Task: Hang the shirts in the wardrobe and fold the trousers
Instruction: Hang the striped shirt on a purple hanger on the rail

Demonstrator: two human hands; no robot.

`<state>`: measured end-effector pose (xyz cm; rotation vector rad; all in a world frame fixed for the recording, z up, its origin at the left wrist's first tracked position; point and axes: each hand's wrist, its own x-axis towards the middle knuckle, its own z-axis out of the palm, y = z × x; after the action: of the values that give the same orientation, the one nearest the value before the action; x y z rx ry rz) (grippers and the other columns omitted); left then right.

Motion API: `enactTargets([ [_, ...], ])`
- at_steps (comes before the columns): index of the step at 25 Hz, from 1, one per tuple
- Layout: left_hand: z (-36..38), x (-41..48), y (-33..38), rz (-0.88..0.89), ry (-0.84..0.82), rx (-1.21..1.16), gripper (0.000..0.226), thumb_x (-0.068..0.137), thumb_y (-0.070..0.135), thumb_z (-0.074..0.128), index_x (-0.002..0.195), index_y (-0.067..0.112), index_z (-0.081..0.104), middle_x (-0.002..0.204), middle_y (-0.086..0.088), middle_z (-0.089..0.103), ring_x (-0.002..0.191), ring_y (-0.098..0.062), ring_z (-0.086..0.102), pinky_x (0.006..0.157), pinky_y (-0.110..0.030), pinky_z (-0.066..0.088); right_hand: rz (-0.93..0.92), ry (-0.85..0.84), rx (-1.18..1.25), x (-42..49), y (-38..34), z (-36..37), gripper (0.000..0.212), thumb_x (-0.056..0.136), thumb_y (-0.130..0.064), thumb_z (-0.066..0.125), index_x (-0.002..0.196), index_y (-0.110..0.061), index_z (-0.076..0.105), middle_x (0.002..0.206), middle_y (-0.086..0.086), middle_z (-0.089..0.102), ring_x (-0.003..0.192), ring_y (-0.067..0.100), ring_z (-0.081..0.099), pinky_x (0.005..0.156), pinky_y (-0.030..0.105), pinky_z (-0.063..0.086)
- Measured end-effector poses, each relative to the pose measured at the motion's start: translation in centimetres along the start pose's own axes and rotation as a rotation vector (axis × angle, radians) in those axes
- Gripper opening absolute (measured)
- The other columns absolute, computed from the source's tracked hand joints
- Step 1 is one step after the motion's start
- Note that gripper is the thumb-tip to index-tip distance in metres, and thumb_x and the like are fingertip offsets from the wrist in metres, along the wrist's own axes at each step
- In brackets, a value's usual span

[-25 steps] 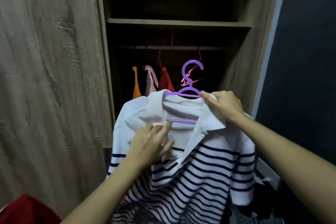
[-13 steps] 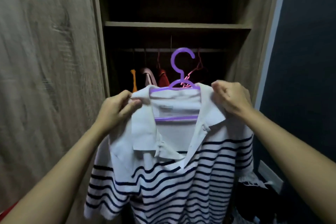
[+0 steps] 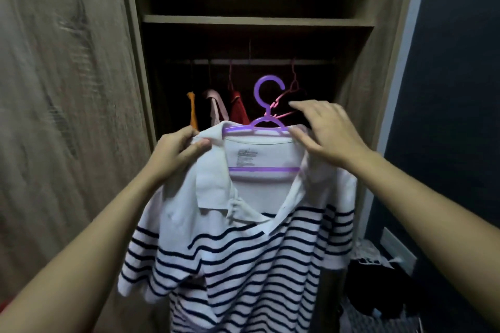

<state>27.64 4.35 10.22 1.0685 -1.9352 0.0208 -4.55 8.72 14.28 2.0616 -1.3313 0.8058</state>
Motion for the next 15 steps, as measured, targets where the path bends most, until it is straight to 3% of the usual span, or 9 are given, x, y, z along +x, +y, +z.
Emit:
enactTargets([
  [3, 1.5, 0.6, 1.5, 0.031, 0.024, 0.005, 0.034, 0.08, 0.056, 0.052, 0.078, 0.022, 0.054, 0.063, -0.001, 0.057, 0.06, -0.016, 0.053, 0.059, -0.036, 0.042, 0.155, -0.114, 0.04, 2.6, -2.6, 1.3, 0.055, 0.092, -0.057, 0.037, 0.122, -0.012, 0.045, 0.106, 0.011, 0.066, 0.102, 0.033, 0.06, 0.077, 0.039, 0.038],
  [6, 2.4, 0.3, 2.1, 0.016, 0.076, 0.016, 0.043, 0.08, 0.062, 0.044, 0.09, 0.022, 0.057, 0.071, 0.0, 0.062, 0.071, -0.021, 0.06, 0.066, -0.039, 0.046, 0.286, -0.082, 0.183, 3.8, -3.0, 2.2, 0.046, 0.092, -0.058, 0.035, 0.101, -0.014, 0.043, 0.088, 0.008, 0.067, 0.092, 0.033, 0.062, 0.068, 0.038, 0.039],
  [8, 3.7, -1.2, 1.9, -0.026, 0.158, 0.007, 0.053, 0.08, 0.062, 0.045, 0.115, 0.022, 0.052, 0.102, -0.003, 0.063, 0.097, -0.025, 0.059, 0.082, -0.039, 0.045, 0.28, -0.038, 0.19, 4.3, -2.8, 2.3, 0.044, 0.091, -0.059, 0.035, 0.094, -0.016, 0.043, 0.091, 0.007, 0.07, 0.094, 0.032, 0.063, 0.073, 0.04, 0.043],
  [10, 6.3, -4.6, 1.3, -0.097, 0.265, 0.08, 0.072, 0.075, 0.064, 0.055, 0.131, 0.022, 0.036, 0.134, -0.011, 0.041, 0.122, -0.029, 0.04, 0.098, -0.038, 0.033, 0.295, 0.001, 0.189, 4.8, -2.2, 2.1, 0.039, 0.091, -0.059, 0.036, 0.086, -0.02, 0.039, 0.089, 0.009, 0.069, 0.093, 0.033, 0.063, 0.076, 0.042, 0.044],
  [11, 7.9, -6.7, 1.1, -0.109, 0.29, 0.112, 0.077, 0.07, 0.063, 0.062, 0.129, 0.022, 0.033, 0.138, -0.013, 0.031, 0.125, -0.03, 0.033, 0.1, -0.036, 0.029, 0.314, 0.021, 0.188, 5.1, -1.8, 1.8, 0.037, 0.091, -0.058, 0.036, 0.084, -0.022, 0.038, 0.088, 0.01, 0.068, 0.093, 0.033, 0.063, 0.076, 0.042, 0.043],
  [13, 10.7, -9.9, 0.5, -0.079, 0.282, 0.089, 0.074, 0.069, 0.047, 0.075, 0.122, 0.019, 0.032, 0.133, -0.018, 0.026, 0.121, -0.029, 0.034, 0.101, -0.034, 0.032, 0.356, 0.035, 0.161, 5.7, -1.0, 1.1, 0.035, 0.093, -0.055, 0.034, 0.085, -0.021, 0.039, 0.092, 0.013, 0.067, 0.097, 0.034, 0.061, 0.077, 0.04, 0.042],
  [15, 11.3, -10.5, 0.2, -0.148, 0.248, -0.084, 0.059, 0.079, 0.018, 0.072, 0.121, 0.018, 0.031, 0.123, -0.023, 0.04, 0.11, -0.028, 0.047, 0.09, -0.037, 0.043, 0.379, 0.052, 0.105, 5.9, -0.2, 0.4, 0.038, 0.096, -0.05, 0.029, 0.089, -0.016, 0.043, 0.1, 0.017, 0.066, 0.1, 0.037, 0.059, 0.074, 0.039, 0.04],
])
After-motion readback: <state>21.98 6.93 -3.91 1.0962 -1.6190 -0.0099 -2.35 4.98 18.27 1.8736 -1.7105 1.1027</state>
